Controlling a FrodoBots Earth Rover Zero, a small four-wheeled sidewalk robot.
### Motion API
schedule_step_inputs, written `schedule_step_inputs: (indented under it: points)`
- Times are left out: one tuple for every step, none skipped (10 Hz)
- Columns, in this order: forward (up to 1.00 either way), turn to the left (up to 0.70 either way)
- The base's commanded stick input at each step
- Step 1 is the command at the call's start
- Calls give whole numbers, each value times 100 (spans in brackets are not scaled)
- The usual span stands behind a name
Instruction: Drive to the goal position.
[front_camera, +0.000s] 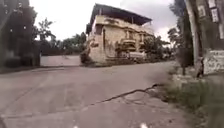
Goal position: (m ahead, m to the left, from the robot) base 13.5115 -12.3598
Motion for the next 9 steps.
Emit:
schedule_step_inputs:
  points:
    - [100,3]
    - [100,3]
    - [100,3]
    - [100,3]
    - [100,3]
    - [100,3]
    - [100,3]
    - [100,3]
    - [100,3]
